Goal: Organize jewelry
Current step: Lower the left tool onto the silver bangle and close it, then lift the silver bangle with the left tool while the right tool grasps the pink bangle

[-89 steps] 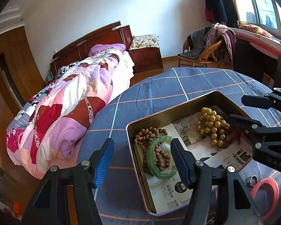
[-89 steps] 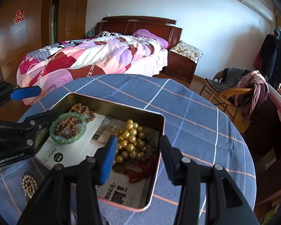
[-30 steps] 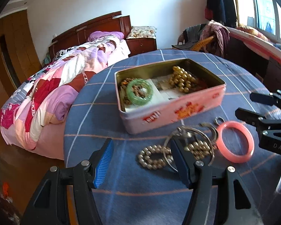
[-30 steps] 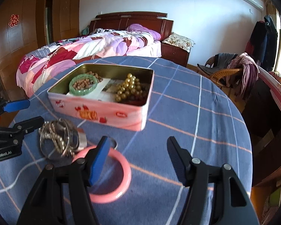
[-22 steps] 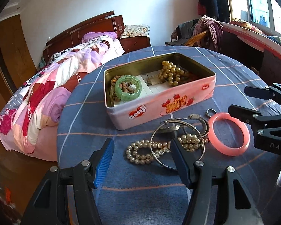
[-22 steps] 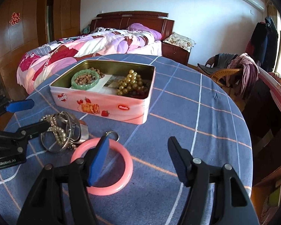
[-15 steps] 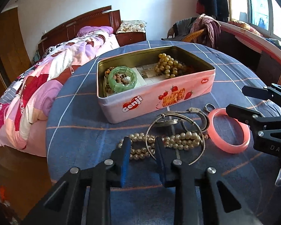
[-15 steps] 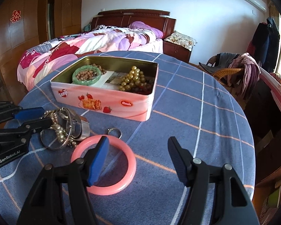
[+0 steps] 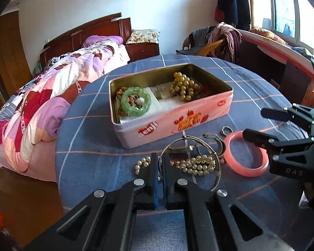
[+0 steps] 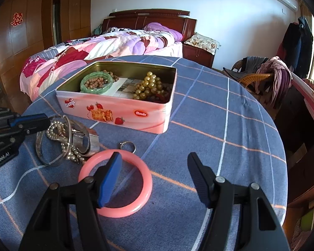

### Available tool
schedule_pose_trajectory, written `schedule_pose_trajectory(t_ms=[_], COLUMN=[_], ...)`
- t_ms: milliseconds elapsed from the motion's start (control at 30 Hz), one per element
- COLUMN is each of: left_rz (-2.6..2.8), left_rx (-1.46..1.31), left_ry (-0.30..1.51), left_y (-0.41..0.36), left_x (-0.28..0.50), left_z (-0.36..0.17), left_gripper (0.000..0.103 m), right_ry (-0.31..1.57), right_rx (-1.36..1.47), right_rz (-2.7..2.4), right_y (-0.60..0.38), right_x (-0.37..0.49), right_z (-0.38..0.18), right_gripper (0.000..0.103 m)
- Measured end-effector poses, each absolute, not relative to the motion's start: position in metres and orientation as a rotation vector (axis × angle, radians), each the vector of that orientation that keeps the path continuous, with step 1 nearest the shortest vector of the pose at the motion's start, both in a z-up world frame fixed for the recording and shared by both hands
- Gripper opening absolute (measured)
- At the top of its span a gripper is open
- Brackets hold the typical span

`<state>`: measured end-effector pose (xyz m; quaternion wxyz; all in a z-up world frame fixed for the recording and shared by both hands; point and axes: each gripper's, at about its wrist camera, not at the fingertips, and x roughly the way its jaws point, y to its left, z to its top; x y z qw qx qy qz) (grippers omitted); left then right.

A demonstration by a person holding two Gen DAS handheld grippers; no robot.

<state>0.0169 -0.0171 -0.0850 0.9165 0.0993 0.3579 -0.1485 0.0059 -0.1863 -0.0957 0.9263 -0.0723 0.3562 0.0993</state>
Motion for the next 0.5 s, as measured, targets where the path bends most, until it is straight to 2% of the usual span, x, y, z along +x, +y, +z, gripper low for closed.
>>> schedule_pose_trajectory(t_ms=[267, 433, 500], left_rz=[-0.276, -0.242, -0.246], left_rx=[0.215, 0.221, 0.212], left_ry=[0.681, 0.689, 0.699], left_y=[-0.01, -0.004, -0.003], left_x=[0.013, 0.018, 0.02], left_z=[-0.067, -0.073, -0.077], left_gripper=[0.002, 0.002, 0.002], right_ry=[0.733, 0.744, 0.751], right_rx=[-0.132, -0.141, -0.142], right_rz=[0.217, 0.236, 0.243], right_y=[-0.191, -0.189, -0.188], right_x=[0.005, 0.006, 0.006], right_z=[-0.094, -0.096, -0.097], right_gripper=[0.068, 0.068, 0.059])
